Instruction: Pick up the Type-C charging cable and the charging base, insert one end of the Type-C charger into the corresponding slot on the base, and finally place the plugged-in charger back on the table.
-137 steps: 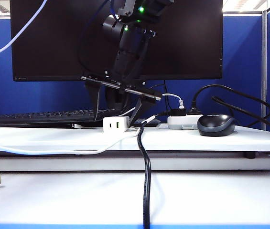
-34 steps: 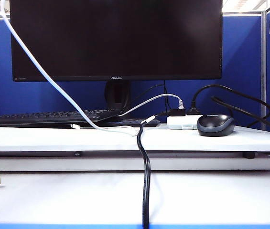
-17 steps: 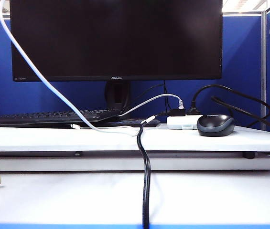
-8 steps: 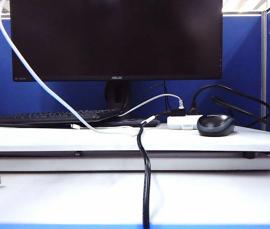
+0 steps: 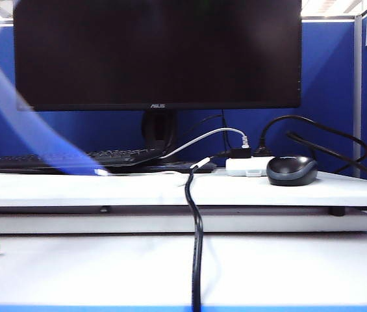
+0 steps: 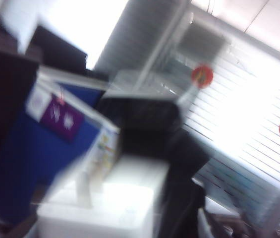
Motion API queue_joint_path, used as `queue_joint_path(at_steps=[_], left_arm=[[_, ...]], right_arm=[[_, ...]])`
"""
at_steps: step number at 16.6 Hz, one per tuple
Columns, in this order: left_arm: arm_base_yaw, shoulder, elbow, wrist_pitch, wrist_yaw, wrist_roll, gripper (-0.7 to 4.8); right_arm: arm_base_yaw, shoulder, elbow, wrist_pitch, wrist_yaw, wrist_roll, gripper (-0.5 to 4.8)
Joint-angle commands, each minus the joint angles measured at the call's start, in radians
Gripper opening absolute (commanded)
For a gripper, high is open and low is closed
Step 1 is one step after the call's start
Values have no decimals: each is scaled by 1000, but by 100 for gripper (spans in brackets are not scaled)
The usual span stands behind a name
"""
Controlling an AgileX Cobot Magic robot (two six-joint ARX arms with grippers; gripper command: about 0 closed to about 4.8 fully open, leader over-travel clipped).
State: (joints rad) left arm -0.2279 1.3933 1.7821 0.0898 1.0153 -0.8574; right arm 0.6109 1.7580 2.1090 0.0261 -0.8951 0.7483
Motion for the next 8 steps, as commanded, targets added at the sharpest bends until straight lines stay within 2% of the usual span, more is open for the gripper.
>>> queue_joint_path(at_steps=[1,2,3,4,5,6,8], left_arm=[[43,-11,6,46,11,18,386],[106,-11,6,6,22,50,368],[129,-11,6,-2,21,68,336],[162,-11,6,3,21,111,153],[179,-13,6,2,21,117,74],[180,-16,6,2,22,125,-6],[180,-16,6,1,21,125,-6]], right_arm=[[-26,3,2,-7,11,-9,-7],[-40,3,2,-68,37,-39,-6],[-42,3,2,-159,93,-122,-7],[-41,8,2,-341,210,-262,-6],[-41,18,2,-442,274,-341,-6],[-40,65,2,-639,352,-465,-7],[-34,115,2,-705,354,-517,-6]])
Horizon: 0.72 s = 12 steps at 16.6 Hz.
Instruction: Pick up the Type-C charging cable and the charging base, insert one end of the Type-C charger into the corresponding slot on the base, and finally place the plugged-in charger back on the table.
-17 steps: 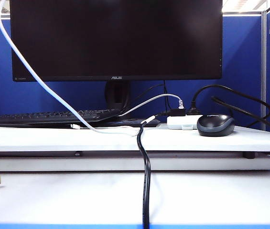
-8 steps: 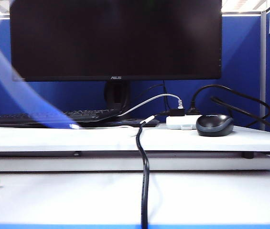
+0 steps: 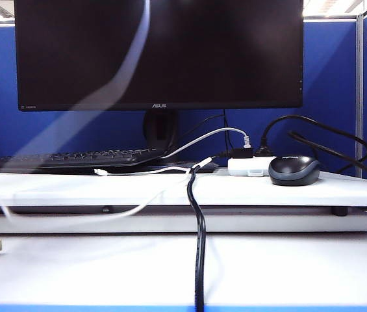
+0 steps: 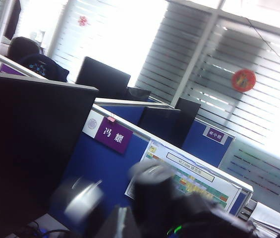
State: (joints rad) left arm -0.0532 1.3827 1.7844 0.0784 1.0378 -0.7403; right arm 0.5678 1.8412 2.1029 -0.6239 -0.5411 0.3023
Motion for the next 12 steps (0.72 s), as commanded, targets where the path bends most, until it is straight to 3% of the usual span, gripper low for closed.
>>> queue_joint_path(at_steps=[1,5,7,9,10,11,12], left_arm=[[5,-5,3,8,-2,8,-6],[5,-5,3,5,-9,6,-6],[5,-5,3,-8,-13,0,-6],[5,-6,3,-19,-12,-1,-6],[5,-6,3,-27,-12,-1,-6],[5,-6,3,-58,-7,0,-6],[5,-6,3,-58,-3,0,-6]], right_arm=[[19,58,8,-65,1,-92,-6],[98,185,8,-83,33,-162,-6],[183,334,8,-127,221,-282,-6],[183,419,8,-169,289,-285,-6],[183,432,8,-174,295,-285,45],[182,380,9,-122,296,-285,330],[182,369,9,-113,296,-285,330]])
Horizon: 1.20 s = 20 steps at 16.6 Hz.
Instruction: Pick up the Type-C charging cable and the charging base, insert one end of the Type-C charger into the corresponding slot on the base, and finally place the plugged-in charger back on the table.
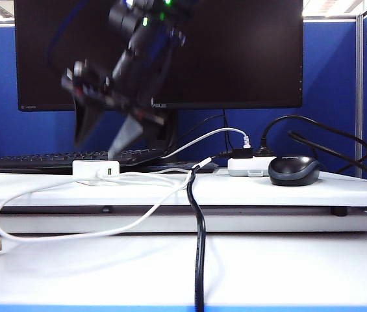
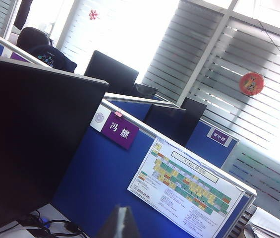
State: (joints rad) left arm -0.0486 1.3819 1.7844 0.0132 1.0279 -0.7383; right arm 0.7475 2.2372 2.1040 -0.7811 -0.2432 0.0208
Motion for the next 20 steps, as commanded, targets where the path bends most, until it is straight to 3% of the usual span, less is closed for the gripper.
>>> queue_joint_path(at_steps=[1,2,3,6,8,10,12,16,20], left_arm=[[0,-6,3,3,9,-2,-6],[0,-7,3,-3,9,-2,-6],[0,-33,3,-17,3,61,-6],[0,-112,3,-129,-84,175,-6],[0,-172,3,-270,-139,333,-6],[-1,-272,3,-436,-269,486,-6],[-2,-377,3,-586,-415,575,-6],[-1,-590,3,-885,-589,657,-6],[21,-820,-2,-1180,-721,684,-6]], right_arm=[[2,-43,8,53,-2,-3,327],[2,-71,8,62,-1,-3,279],[2,-201,8,50,103,-6,-5],[2,-458,8,20,142,-25,-5],[5,-594,7,-20,178,-32,-5],[12,-728,6,-69,233,-59,-5],[12,-845,6,-120,281,-104,-5],[9,-1040,-68,-170,304,-112,-5],[10,-1320,-443,-1,294,-119,-5]])
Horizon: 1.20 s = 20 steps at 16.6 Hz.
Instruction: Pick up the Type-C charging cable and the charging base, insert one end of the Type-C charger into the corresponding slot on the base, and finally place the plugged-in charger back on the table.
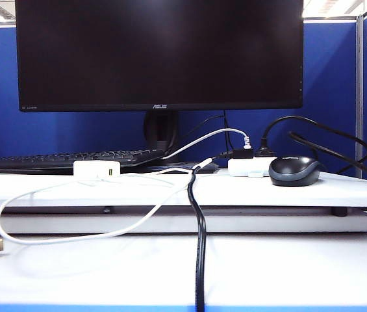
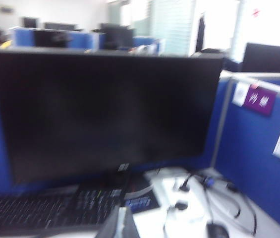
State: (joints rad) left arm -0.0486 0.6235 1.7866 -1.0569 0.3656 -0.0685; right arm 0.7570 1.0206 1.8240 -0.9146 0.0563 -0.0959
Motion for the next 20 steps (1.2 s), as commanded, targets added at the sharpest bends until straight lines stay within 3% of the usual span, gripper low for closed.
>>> queue_joint_path(at_steps=[1,3,6,8,10,11,12,13,15,18,20], left_arm=[[40,-103,-18,-157,-79,35,-6],[95,-230,-137,-188,-100,72,-6],[187,-415,-395,-112,-45,68,-6],[279,-566,-654,5,33,48,-6],[376,-621,-865,117,51,8,-6],[401,-616,-933,159,97,-46,-6],[419,-616,-1033,282,113,-133,-6],[423,-617,-1116,388,101,-146,-6],[423,-616,-1203,499,92,-143,-6],[422,-617,-1311,615,-35,-140,-6],[423,-617,-1370,678,-61,-90,-6]], right_arm=[[0,-179,-281,204,-5,-2,-5],[0,-375,-608,385,-5,-2,-5],[0,-598,-955,492,56,4,-5],[0,-758,-1155,509,182,78,-5],[-1,-873,-1283,522,333,84,-5],[0,-910,-1335,518,397,85,-5],[1,-956,-1392,507,460,85,1],[-5,-991,-1436,491,494,85,1],[-6,-1017,-1484,485,511,85,0],[-11,-1014,-1496,494,528,85,0],[-11,-1014,-1496,497,528,85,0]])
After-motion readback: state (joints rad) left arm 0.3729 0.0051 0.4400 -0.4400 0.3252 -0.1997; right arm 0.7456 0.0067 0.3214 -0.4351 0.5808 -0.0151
